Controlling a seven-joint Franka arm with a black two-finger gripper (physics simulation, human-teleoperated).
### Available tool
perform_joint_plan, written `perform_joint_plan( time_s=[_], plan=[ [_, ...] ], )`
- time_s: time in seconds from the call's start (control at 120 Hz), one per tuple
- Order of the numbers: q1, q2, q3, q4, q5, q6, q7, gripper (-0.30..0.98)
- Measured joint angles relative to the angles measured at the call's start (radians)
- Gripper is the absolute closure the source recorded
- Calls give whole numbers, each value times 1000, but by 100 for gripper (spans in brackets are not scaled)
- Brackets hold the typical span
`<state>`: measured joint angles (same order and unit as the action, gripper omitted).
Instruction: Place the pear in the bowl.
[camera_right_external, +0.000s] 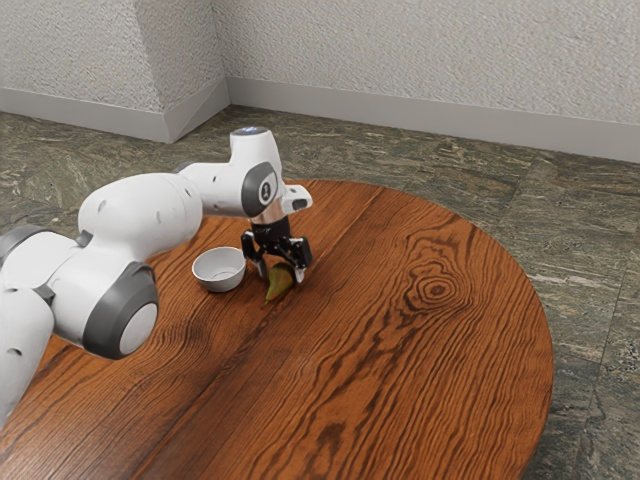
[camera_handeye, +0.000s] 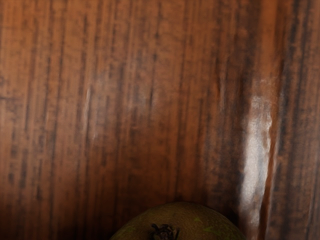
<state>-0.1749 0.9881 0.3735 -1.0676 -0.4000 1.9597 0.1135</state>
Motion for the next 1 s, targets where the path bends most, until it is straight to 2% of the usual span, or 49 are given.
perform_joint_plan(
  time_s=[0.417, 0.825, 1.0],
  plan=[
    [0, 2, 1, 6, -12, -3, 9, 31],
    [0, -6, 49, 71, -5, -51, 10, 39],
    [1, -44, 135, 93, -9, -116, 9, 41]
  ],
)
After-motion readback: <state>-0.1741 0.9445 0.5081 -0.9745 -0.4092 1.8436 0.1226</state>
